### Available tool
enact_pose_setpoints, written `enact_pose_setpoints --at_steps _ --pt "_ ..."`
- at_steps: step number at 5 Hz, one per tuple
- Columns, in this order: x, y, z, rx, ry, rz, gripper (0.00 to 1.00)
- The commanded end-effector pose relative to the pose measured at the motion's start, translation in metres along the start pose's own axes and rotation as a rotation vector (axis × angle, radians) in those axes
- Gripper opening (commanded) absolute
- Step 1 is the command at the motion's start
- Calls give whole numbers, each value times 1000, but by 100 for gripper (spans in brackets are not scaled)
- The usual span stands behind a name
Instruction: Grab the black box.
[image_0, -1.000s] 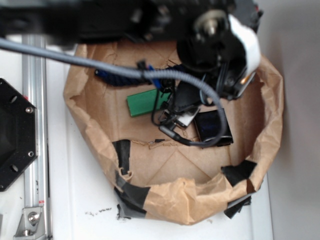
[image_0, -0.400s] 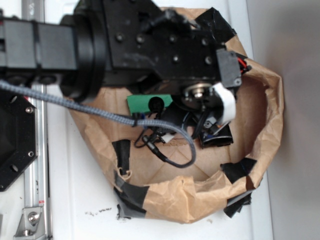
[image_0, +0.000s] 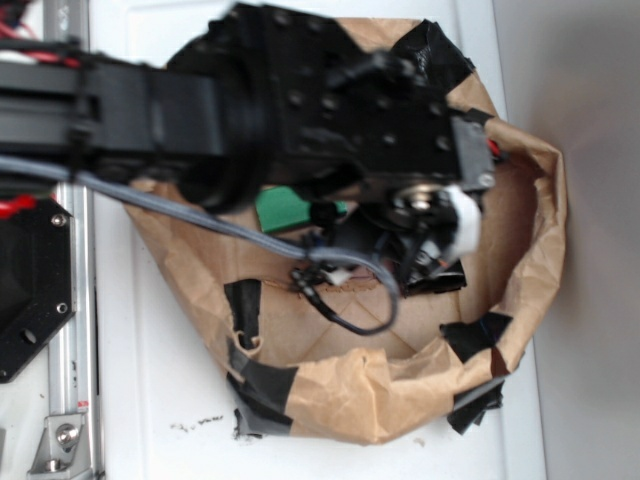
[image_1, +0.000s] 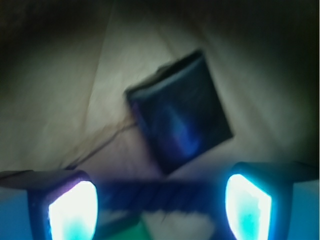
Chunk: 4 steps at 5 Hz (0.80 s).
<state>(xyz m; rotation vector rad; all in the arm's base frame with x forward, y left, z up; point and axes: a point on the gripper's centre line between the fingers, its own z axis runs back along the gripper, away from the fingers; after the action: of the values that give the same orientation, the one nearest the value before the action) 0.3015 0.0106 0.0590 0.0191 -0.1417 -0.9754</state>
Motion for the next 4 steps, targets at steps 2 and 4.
enact_pose_setpoints --at_steps 2,4 --pt "4 -23 50 104 -98 -74 100" --pt "6 0 13 46 -76 -108 100"
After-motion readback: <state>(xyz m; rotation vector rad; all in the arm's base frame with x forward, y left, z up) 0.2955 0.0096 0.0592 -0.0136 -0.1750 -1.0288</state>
